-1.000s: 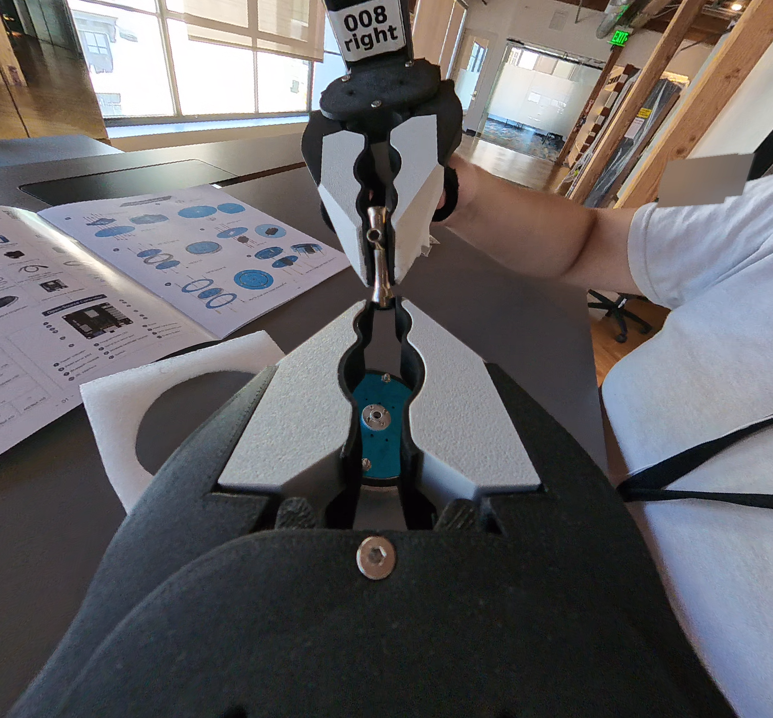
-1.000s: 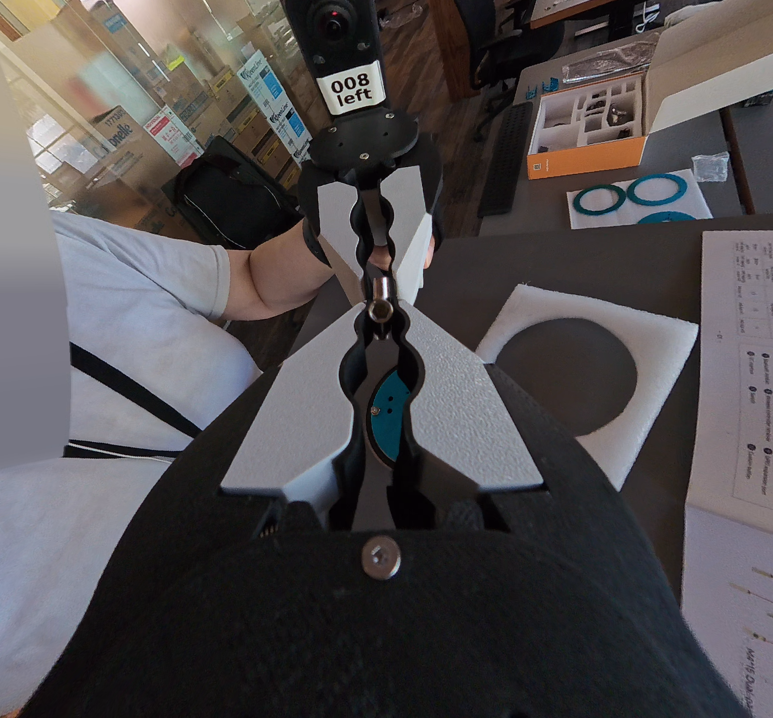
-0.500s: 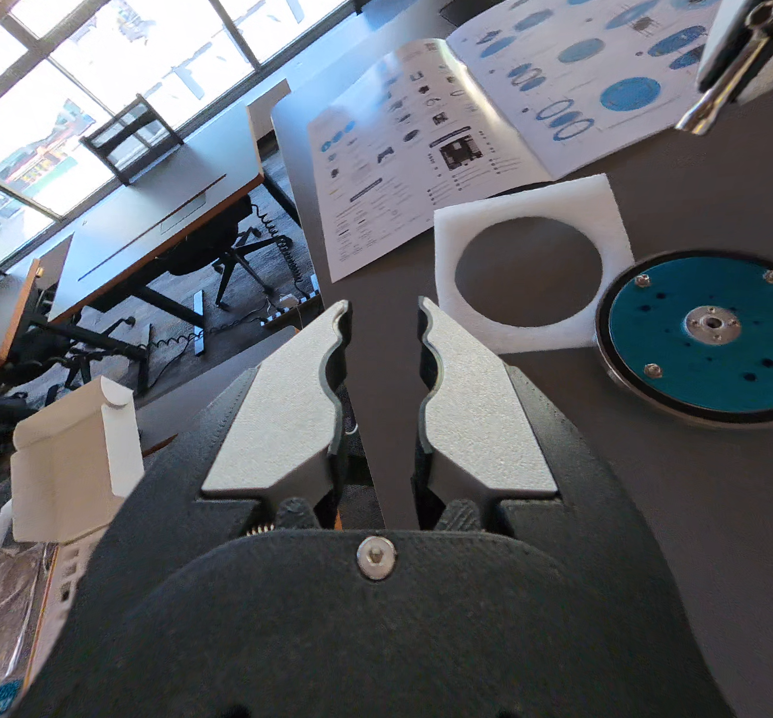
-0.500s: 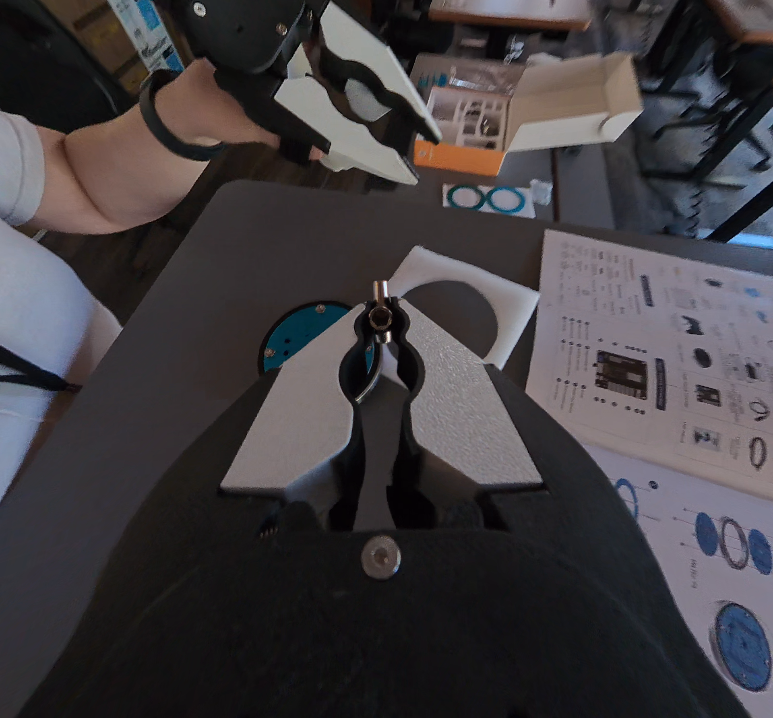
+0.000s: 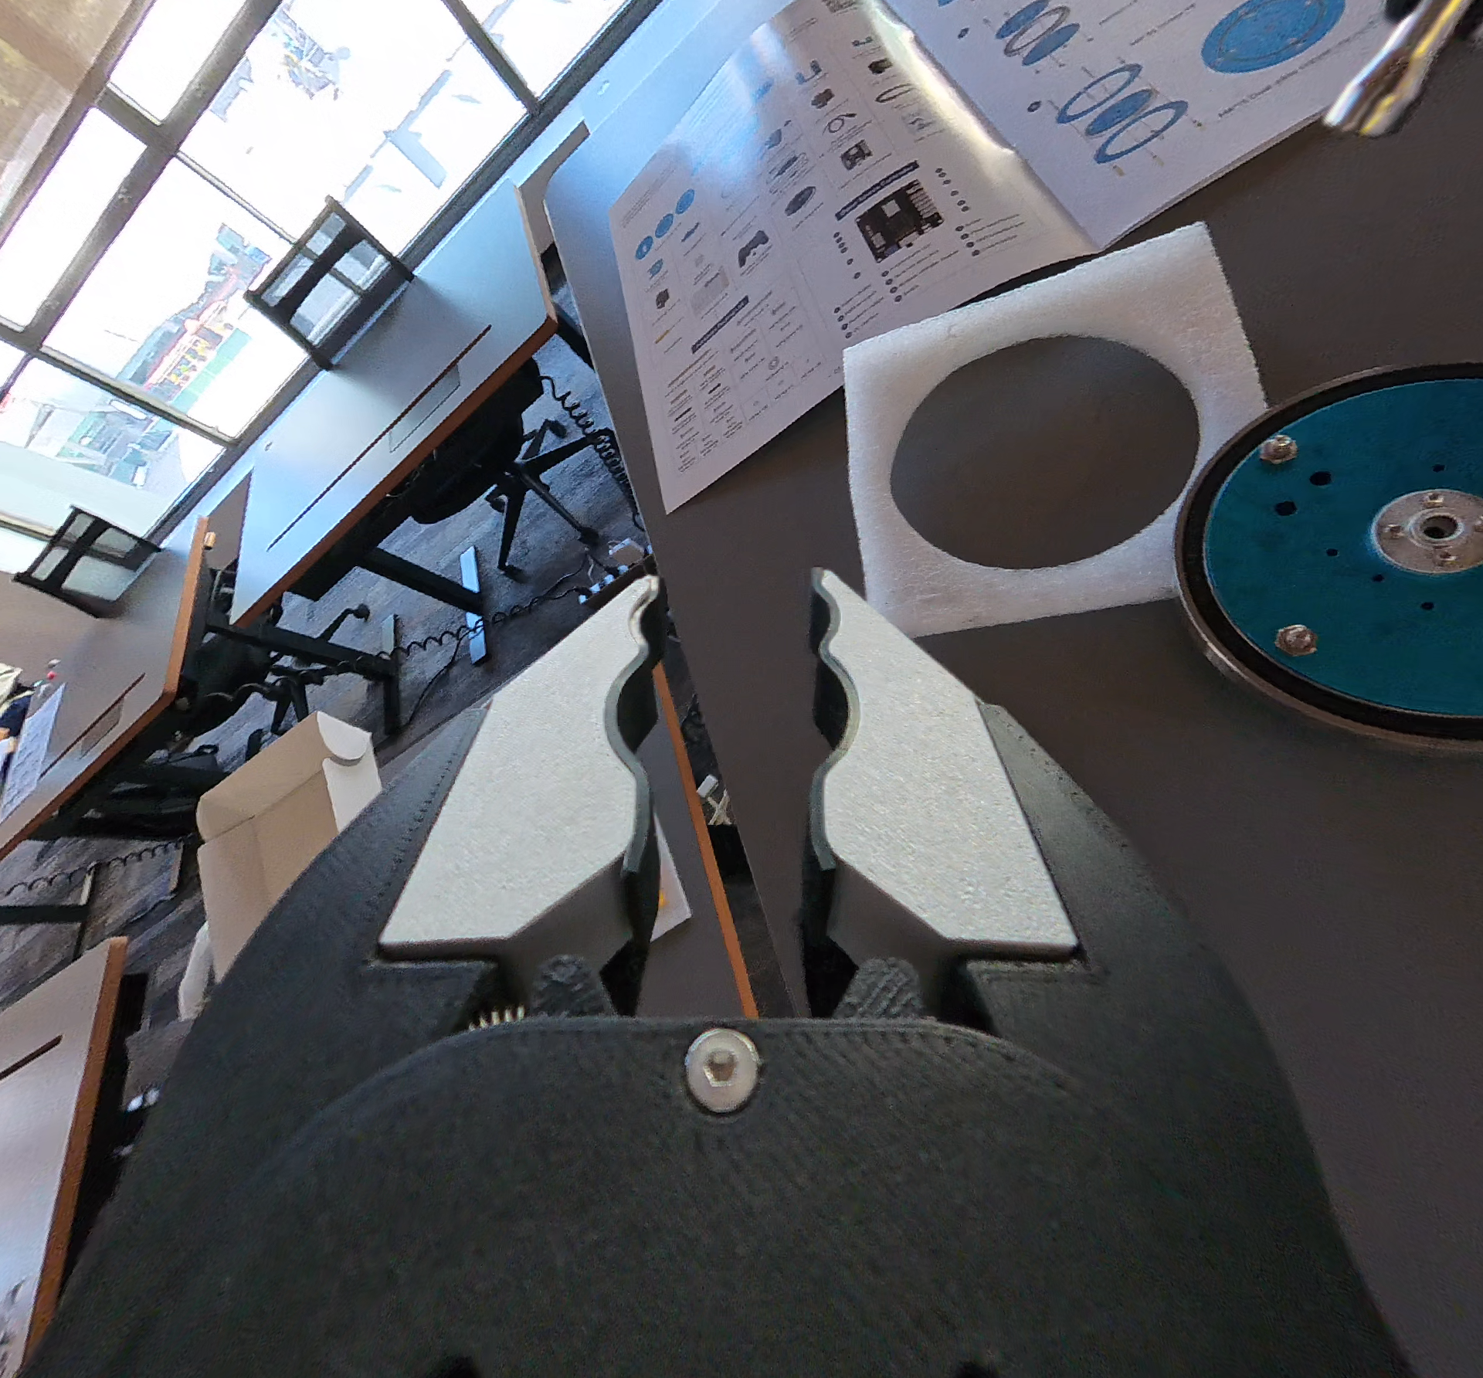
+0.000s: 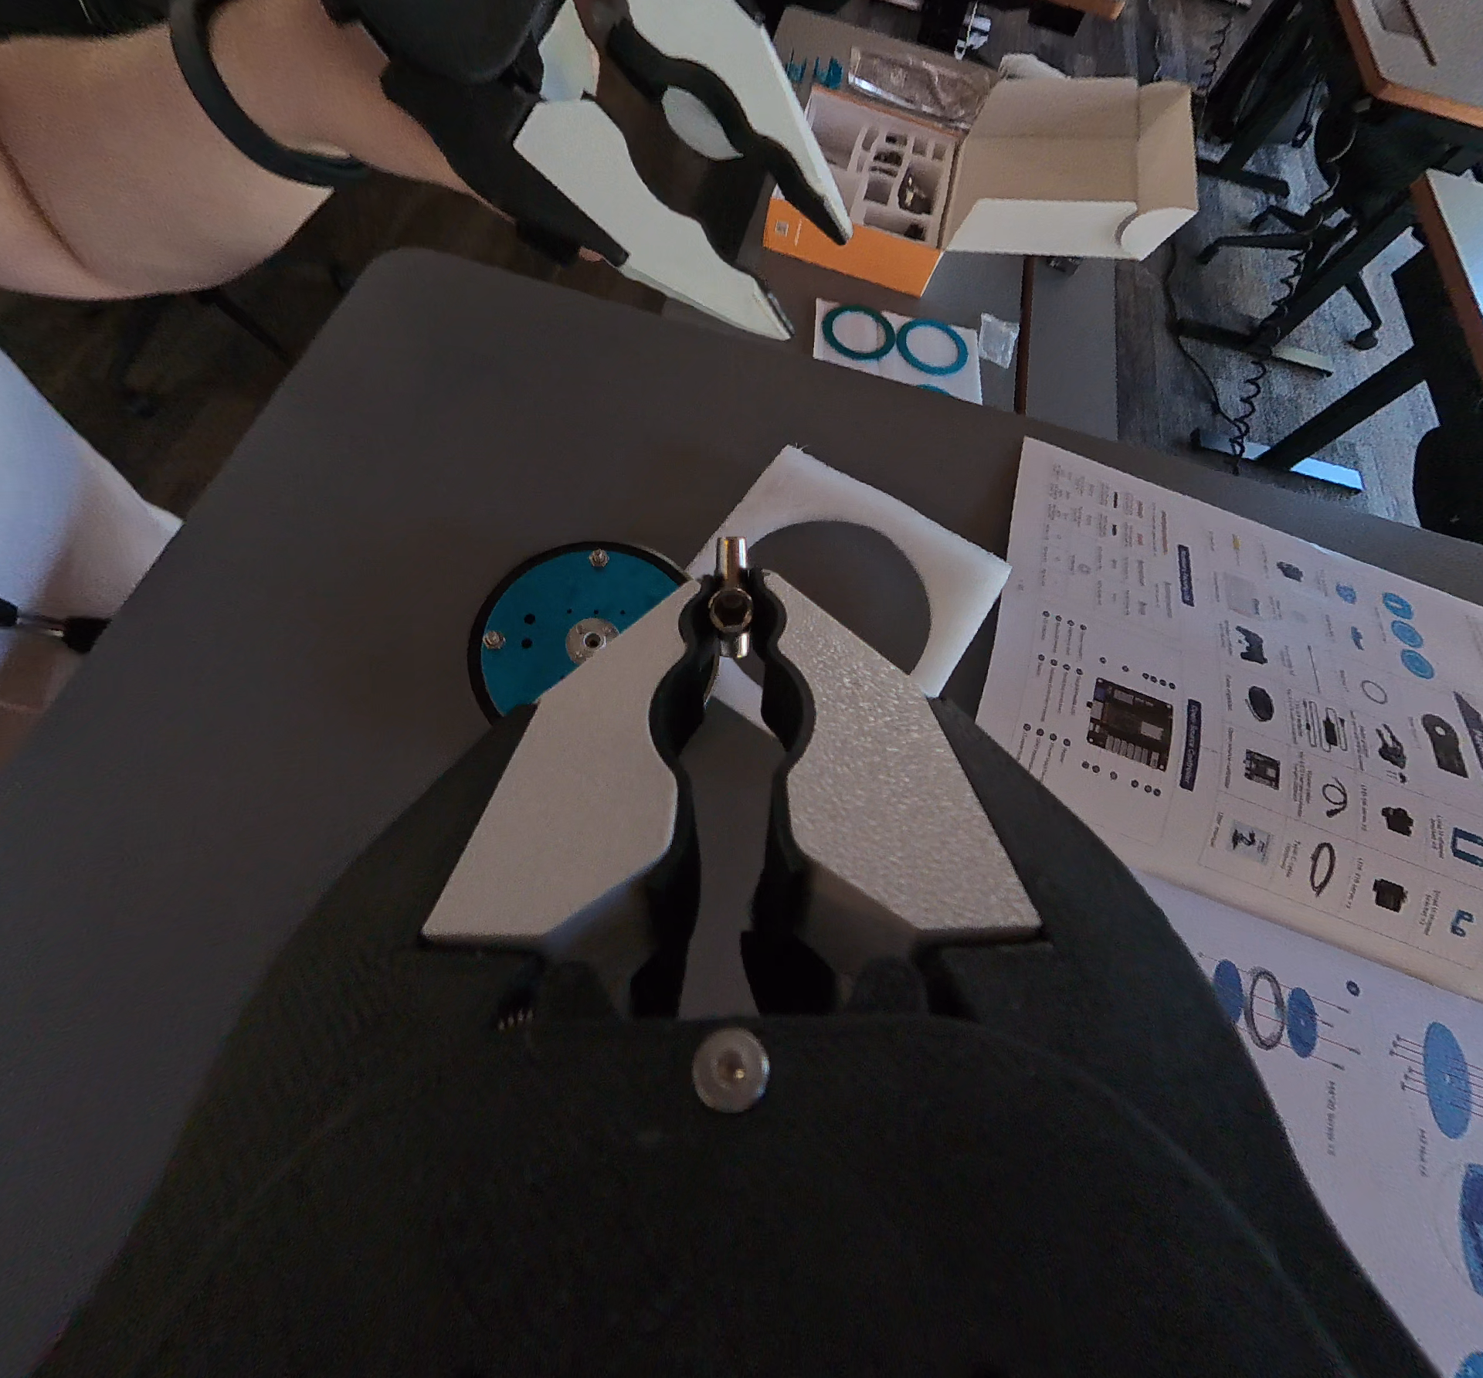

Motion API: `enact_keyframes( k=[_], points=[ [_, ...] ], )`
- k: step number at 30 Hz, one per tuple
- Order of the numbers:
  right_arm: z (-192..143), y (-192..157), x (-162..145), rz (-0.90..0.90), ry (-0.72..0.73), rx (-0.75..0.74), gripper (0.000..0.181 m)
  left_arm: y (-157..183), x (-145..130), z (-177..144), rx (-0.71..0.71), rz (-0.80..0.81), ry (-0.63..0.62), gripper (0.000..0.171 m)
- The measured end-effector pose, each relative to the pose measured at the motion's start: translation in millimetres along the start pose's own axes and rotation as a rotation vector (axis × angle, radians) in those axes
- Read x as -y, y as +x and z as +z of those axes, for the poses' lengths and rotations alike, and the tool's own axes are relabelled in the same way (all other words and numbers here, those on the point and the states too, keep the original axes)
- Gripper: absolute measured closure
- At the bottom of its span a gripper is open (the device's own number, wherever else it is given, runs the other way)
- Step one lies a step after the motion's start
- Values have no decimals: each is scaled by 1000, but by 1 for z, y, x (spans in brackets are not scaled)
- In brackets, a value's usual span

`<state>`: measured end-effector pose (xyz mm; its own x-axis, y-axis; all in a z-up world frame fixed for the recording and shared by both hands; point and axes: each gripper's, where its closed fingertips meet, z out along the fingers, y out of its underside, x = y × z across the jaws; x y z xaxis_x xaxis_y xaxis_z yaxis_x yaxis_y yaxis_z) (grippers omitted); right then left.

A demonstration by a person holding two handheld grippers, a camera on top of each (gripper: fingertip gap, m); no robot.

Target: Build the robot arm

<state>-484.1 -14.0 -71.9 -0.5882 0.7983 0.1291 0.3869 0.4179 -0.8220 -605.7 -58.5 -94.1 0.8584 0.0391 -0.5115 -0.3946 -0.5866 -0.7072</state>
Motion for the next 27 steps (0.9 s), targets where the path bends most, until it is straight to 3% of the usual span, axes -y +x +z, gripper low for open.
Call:
enact_keyframes(
  k=[2,3,5,8,12,15,20,27],
  points=[
    [3,-1,-3,-19,-36,11,175,15,3,-3,-107,-40,47,130],
    [5,-1,-5,-33,-69,18,175,34,9,-9,-240,-88,107,123],
    [7,-1,-13,-65,-152,44,175,70,26,-31,-516,-194,292,92],
    [12,-10,-18,-95,-256,142,175,106,30,-53,-721,-270,419,76],
    [22,-19,-26,-201,-404,257,175,142,12,-34,-702,-115,295,69],
    [35,-27,-29,-300,-486,315,175,150,4,-15,-606,-11,233,77],
    [48,-24,-46,-368,-586,354,175,155,1,-10,-608,-25,177,76],
    [53,-17,-53,-418,-616,362,175,158,-1,-9,-632,-25,155,79]
  ],
)
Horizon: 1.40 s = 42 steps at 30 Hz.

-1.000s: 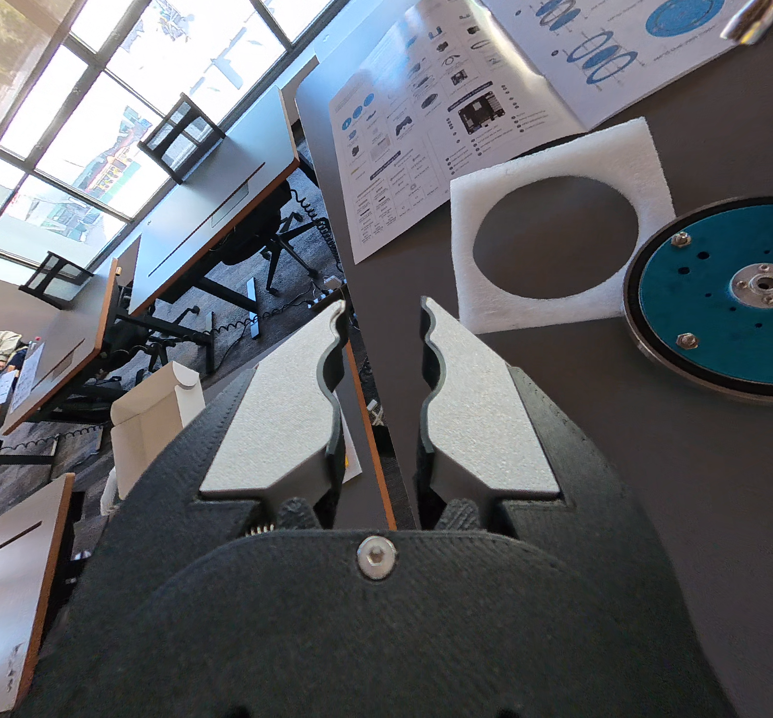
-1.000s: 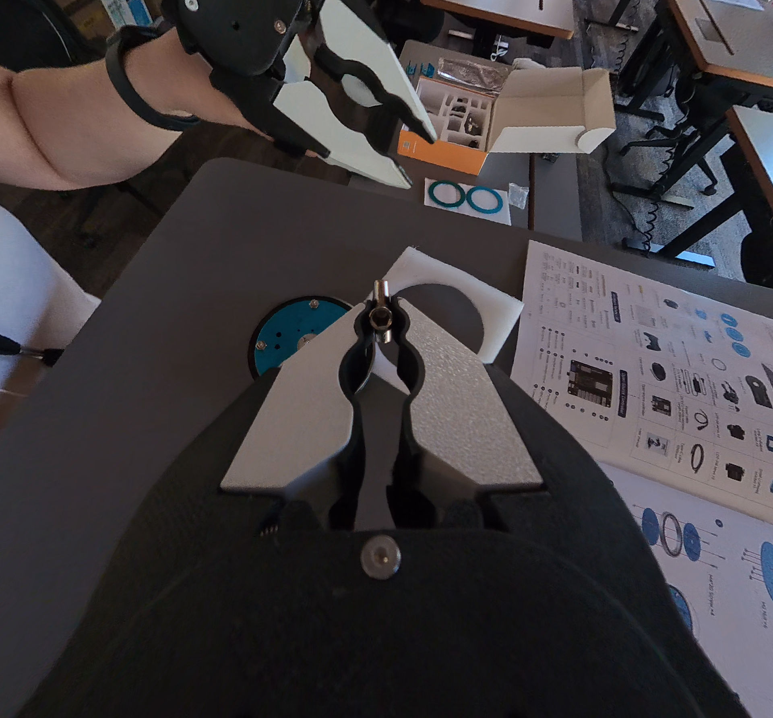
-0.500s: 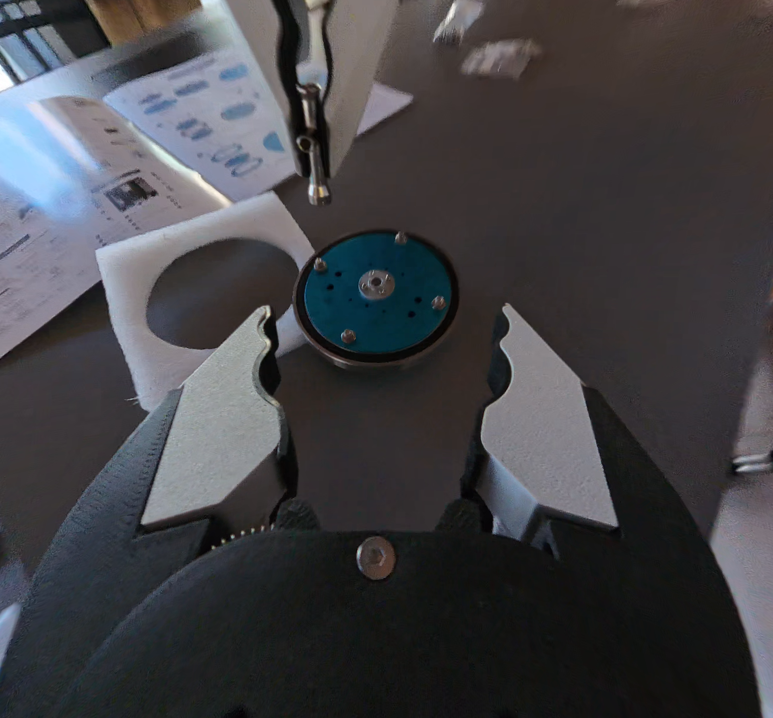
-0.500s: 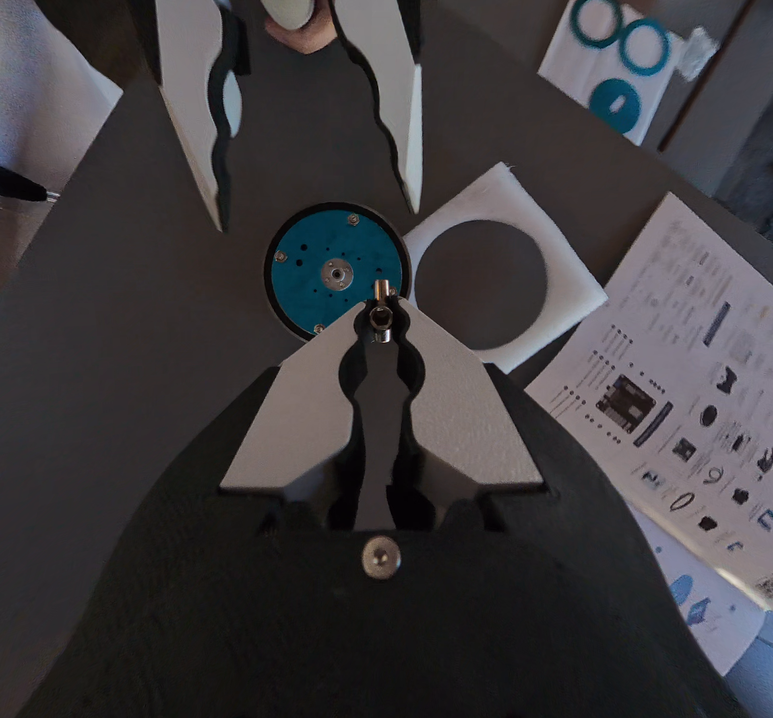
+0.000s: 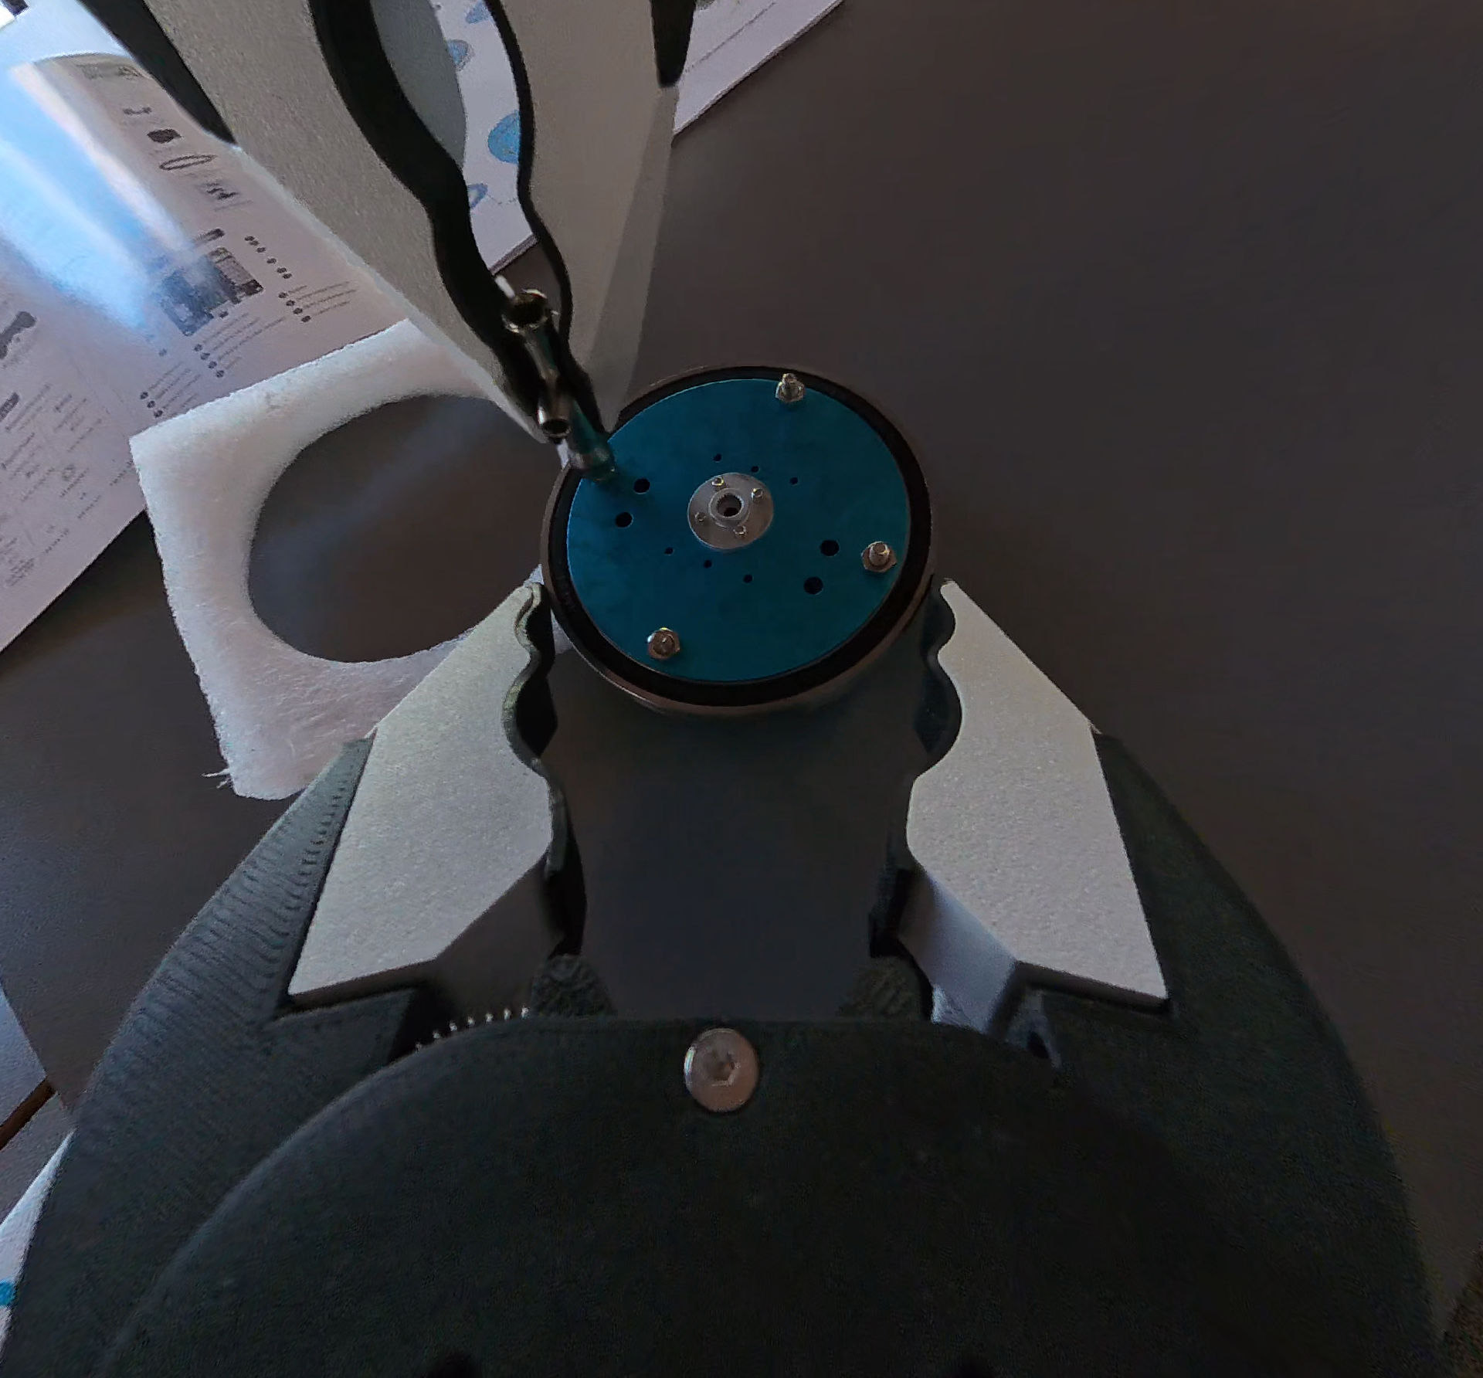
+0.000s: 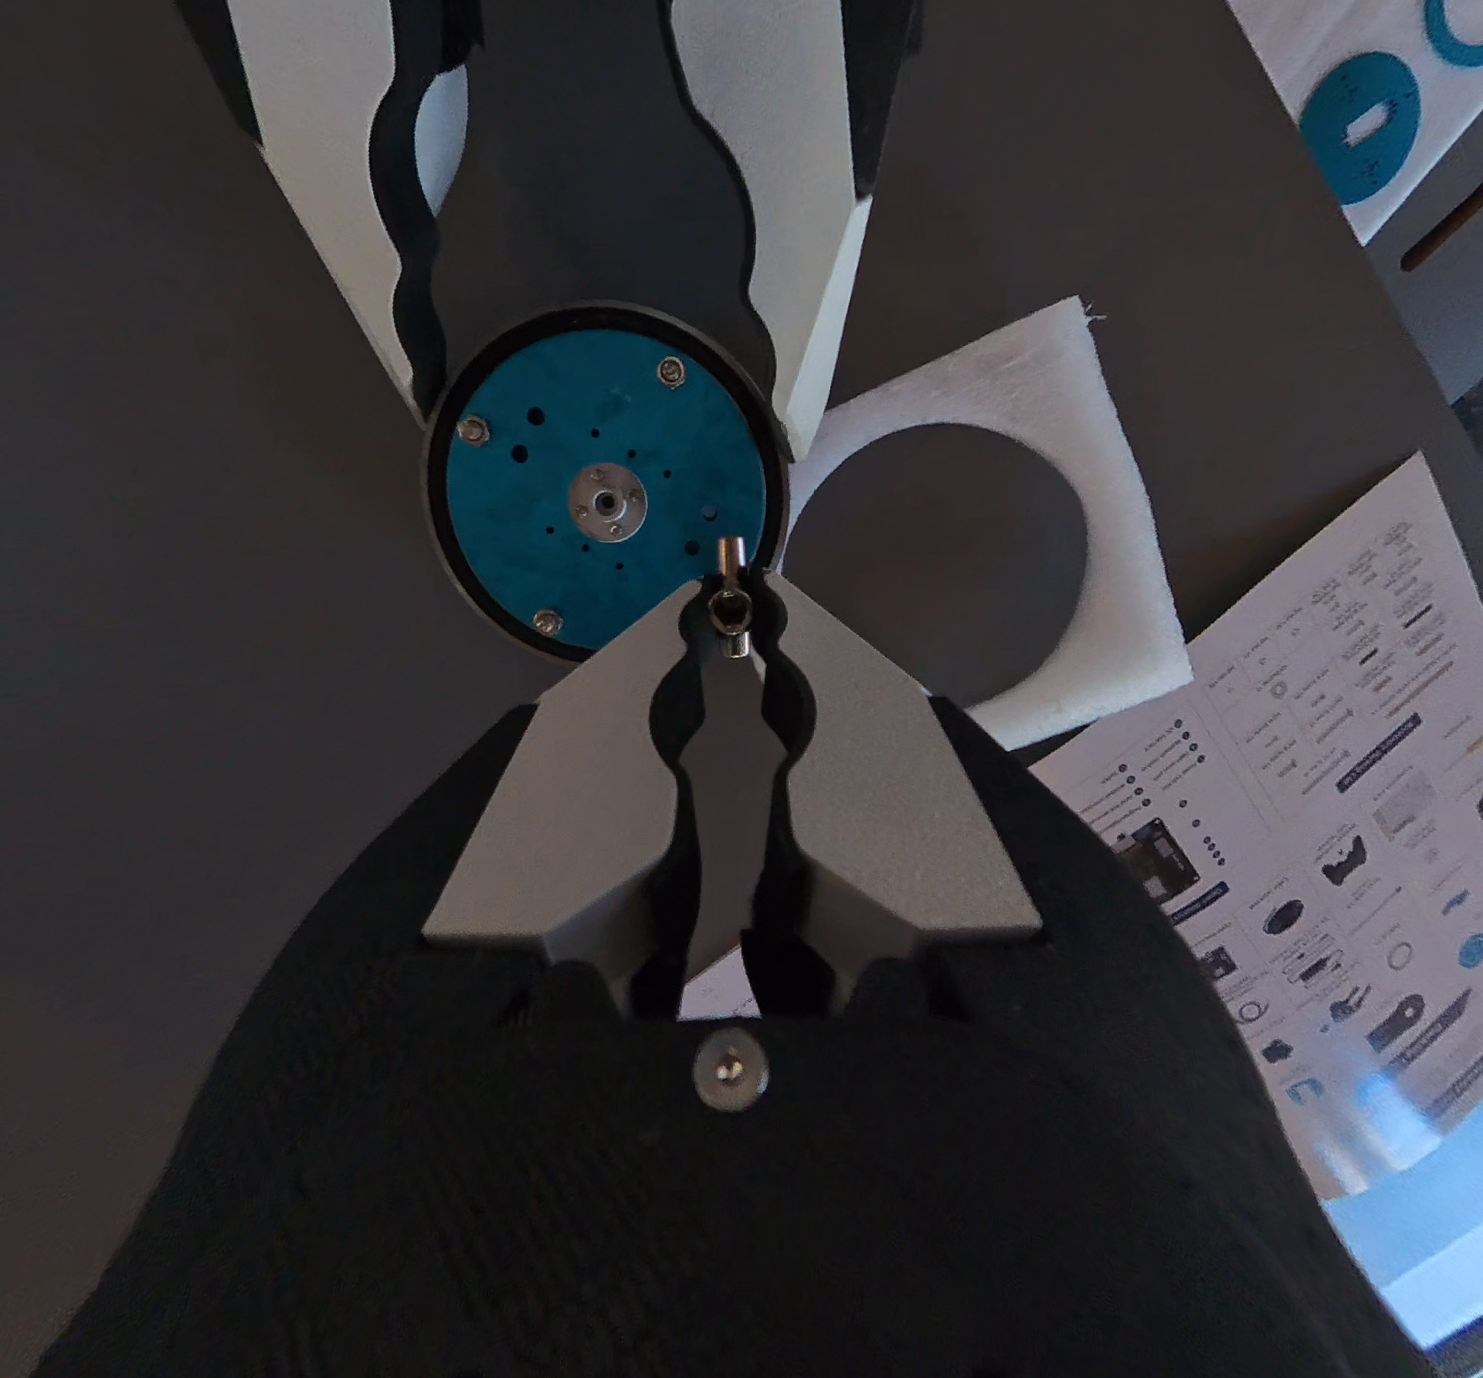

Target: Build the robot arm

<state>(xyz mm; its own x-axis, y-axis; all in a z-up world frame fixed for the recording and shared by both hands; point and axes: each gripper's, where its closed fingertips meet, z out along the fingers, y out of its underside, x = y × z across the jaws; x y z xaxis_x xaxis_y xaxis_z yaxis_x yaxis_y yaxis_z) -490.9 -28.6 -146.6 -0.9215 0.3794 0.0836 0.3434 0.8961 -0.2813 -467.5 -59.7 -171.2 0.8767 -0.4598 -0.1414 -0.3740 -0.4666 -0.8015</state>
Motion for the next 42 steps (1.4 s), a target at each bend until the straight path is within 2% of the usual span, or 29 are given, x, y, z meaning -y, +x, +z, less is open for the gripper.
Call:
enact_keyframes(
  k=[12,17,22,33,39,42],
  points=[
    [5,-2,-3,-66,-75,94,175,0,-3,3,-32,22,-25,78],
    [6,-1,-4,171,-81,63,174,0,-4,4,-32,17,-28,78],
    [7,0,-3,428,-19,0,174,0,-4,4,-28,13,-30,78],
    [10,3,-4,652,47,-156,173,1,-3,6,-17,9,-35,78],
    [11,6,-4,870,135,-232,173,1,-3,7,-6,2,-42,77],
    [10,6,-5,922,158,-281,173,1,-3,8,4,10,-46,77]
  ],
)
